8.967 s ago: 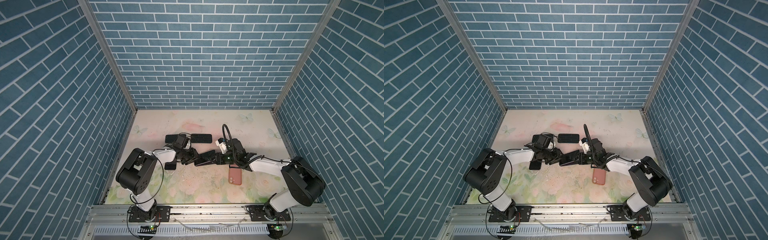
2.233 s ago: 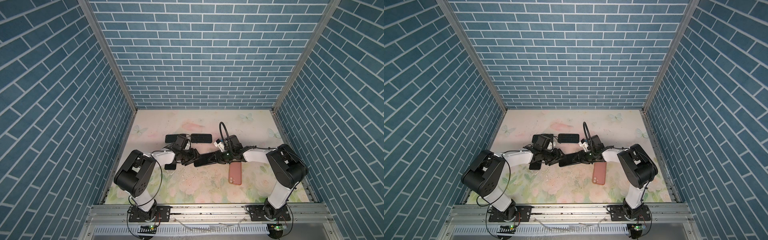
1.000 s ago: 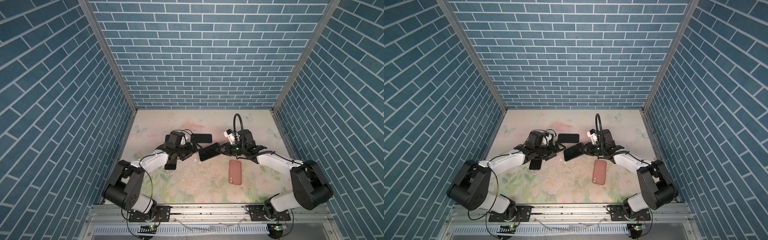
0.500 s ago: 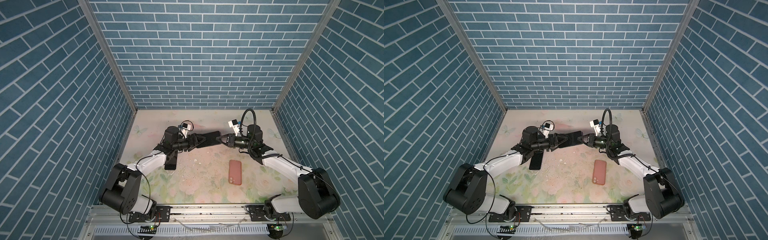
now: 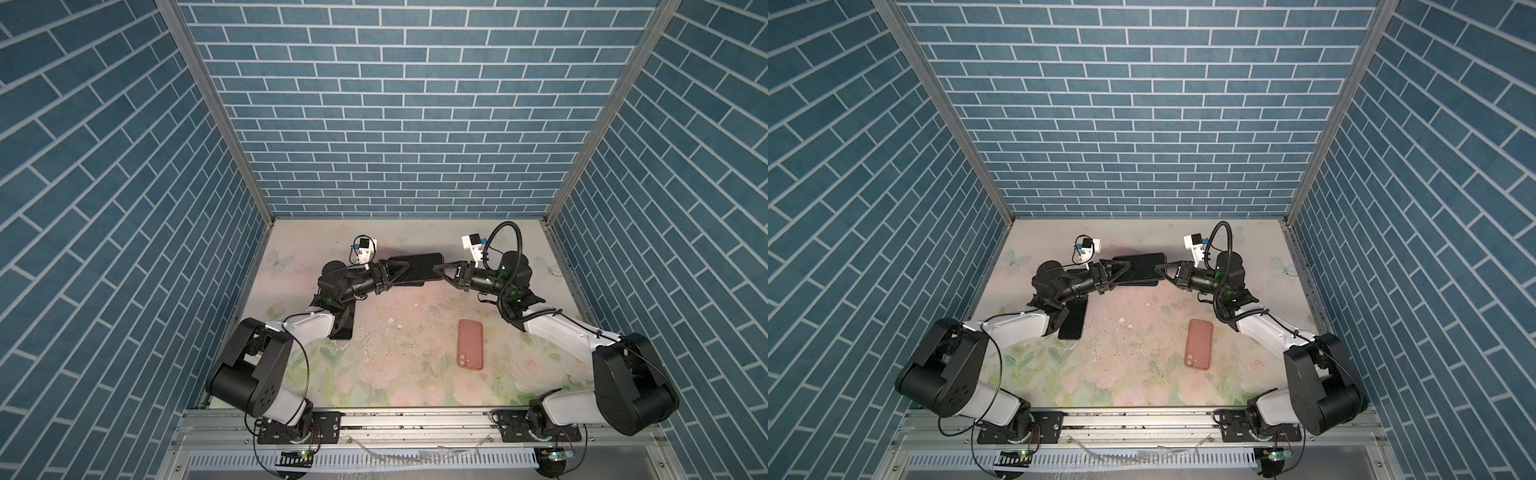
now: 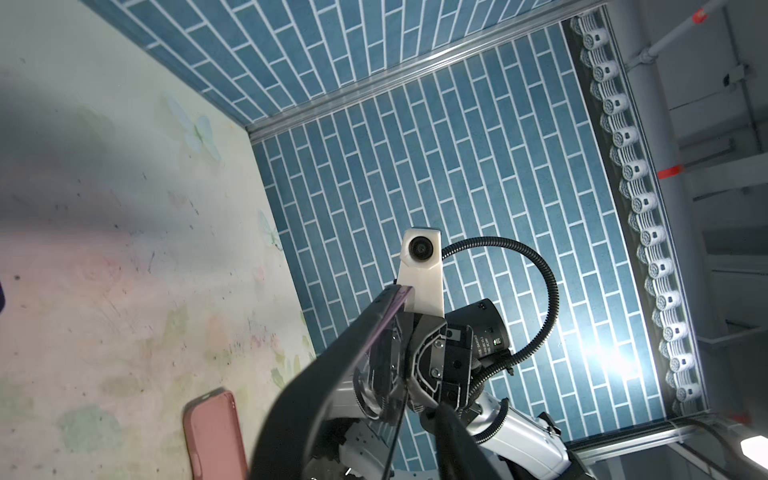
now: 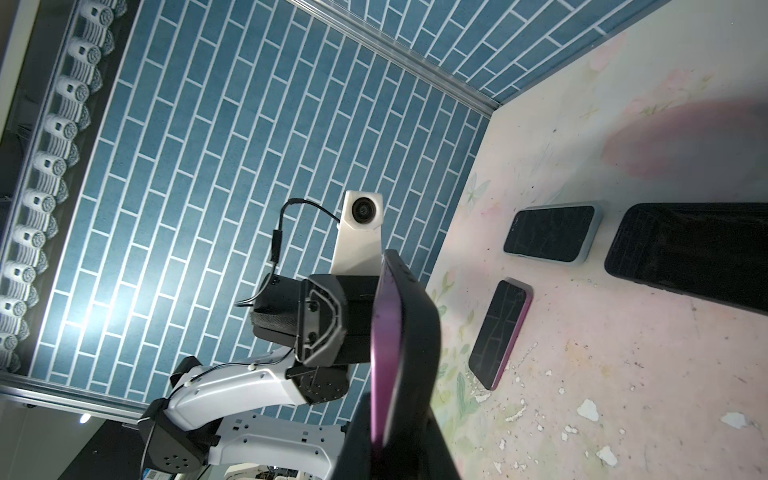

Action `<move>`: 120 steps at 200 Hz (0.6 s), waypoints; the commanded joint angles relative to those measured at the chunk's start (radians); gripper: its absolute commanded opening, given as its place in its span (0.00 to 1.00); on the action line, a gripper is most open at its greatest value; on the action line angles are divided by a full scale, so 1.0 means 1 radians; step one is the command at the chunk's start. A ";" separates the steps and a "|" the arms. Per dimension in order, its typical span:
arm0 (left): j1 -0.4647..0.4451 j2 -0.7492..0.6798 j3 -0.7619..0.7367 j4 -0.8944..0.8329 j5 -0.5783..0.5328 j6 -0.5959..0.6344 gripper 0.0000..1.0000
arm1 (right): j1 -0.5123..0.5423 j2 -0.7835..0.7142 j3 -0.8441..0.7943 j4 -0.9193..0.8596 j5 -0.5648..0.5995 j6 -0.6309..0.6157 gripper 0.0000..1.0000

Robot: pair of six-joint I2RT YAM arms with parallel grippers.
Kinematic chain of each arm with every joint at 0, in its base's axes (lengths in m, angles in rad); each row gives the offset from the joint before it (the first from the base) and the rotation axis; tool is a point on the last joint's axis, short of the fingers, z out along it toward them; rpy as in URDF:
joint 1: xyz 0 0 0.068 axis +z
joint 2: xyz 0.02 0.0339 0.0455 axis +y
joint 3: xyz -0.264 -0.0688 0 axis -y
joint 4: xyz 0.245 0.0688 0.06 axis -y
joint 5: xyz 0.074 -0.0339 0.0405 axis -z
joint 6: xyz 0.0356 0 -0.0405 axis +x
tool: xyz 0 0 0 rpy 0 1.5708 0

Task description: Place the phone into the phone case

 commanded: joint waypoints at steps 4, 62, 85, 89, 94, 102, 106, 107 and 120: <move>-0.001 0.024 -0.009 0.242 0.010 -0.106 0.26 | 0.002 0.010 -0.006 0.066 0.010 0.029 0.01; -0.001 0.007 -0.032 0.231 0.025 -0.095 0.06 | 0.001 0.042 0.019 0.120 0.021 0.034 0.23; -0.001 0.012 -0.040 0.234 0.035 -0.100 0.06 | 0.002 0.065 0.062 0.129 0.022 0.034 0.32; -0.001 0.011 -0.042 0.234 0.035 -0.100 0.06 | 0.001 0.069 0.069 0.129 0.022 0.034 0.33; -0.001 0.012 -0.042 0.233 0.037 -0.102 0.06 | 0.002 0.075 0.080 0.130 0.023 0.033 0.34; -0.001 0.013 -0.042 0.232 0.040 -0.104 0.06 | 0.002 0.087 0.097 0.133 0.024 0.034 0.34; -0.001 0.015 -0.042 0.232 0.040 -0.103 0.06 | 0.002 0.094 0.104 0.133 0.023 0.034 0.34; -0.001 0.015 -0.042 0.232 0.041 -0.103 0.06 | 0.002 0.095 0.107 0.133 0.023 0.035 0.34; -0.001 0.016 -0.043 0.230 0.040 -0.104 0.06 | 0.002 0.115 0.129 0.141 0.021 0.044 0.34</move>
